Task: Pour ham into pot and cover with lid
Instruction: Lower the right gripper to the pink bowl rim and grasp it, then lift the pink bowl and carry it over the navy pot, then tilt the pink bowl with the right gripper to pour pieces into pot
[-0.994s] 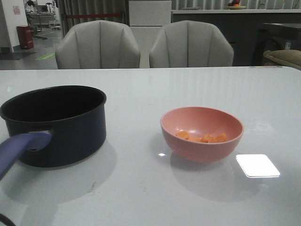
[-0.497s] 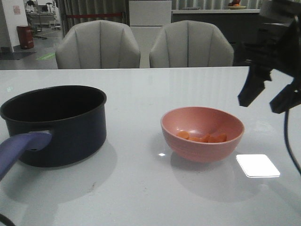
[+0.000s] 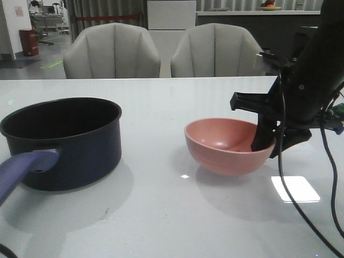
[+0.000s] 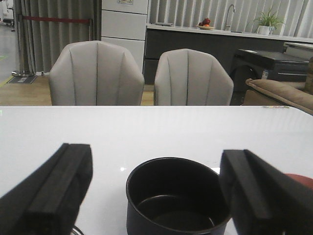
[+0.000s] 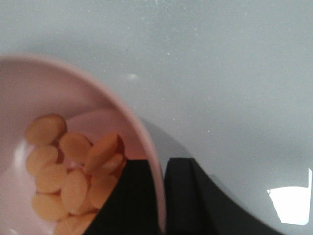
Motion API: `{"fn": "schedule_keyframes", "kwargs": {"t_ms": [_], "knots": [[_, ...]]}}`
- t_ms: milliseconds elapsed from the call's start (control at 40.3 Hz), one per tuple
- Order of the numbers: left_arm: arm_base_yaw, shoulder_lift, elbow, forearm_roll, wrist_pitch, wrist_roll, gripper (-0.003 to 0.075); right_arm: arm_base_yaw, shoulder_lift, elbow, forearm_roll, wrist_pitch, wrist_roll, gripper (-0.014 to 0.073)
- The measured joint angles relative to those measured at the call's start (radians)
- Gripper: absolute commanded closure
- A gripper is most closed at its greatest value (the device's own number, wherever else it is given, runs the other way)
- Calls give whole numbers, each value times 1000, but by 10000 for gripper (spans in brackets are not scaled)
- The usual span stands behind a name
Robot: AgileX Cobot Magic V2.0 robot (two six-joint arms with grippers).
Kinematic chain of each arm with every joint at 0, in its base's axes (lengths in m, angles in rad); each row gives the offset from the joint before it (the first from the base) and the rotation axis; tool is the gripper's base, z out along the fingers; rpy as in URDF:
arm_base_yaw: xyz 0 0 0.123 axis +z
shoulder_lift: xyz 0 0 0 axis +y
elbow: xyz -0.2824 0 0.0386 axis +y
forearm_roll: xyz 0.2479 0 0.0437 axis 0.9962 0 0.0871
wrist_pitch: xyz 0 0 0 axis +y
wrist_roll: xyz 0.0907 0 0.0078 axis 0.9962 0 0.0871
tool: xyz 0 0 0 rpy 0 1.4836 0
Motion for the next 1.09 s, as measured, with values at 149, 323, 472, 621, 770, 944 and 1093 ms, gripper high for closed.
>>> {"fn": "schedule_keyframes", "kwargs": {"t_ms": [149, 323, 472, 621, 770, 944, 1093], "knots": [[0, 0, 0, 0, 0, 0, 134, 0, 2, -26, 0, 3, -8, 456], [0, 0, 0, 0, 0, 0, 134, 3, -19, -91, 4, 44, -55, 456], [0, 0, 0, 0, 0, 0, 135, 42, -63, -184, 4, 106, -169, 456], [0, 0, 0, 0, 0, 0, 134, 128, -87, -286, -50, 134, -205, 456], [0, 0, 0, 0, 0, 0, 134, 255, -91, -345, -155, 55, -210, 456], [0, 0, 0, 0, 0, 0, 134, 390, -91, -305, -179, -238, -216, 456], [0, 0, 0, 0, 0, 0, 134, 463, -89, -225, -181, -506, -275, 456]]}}
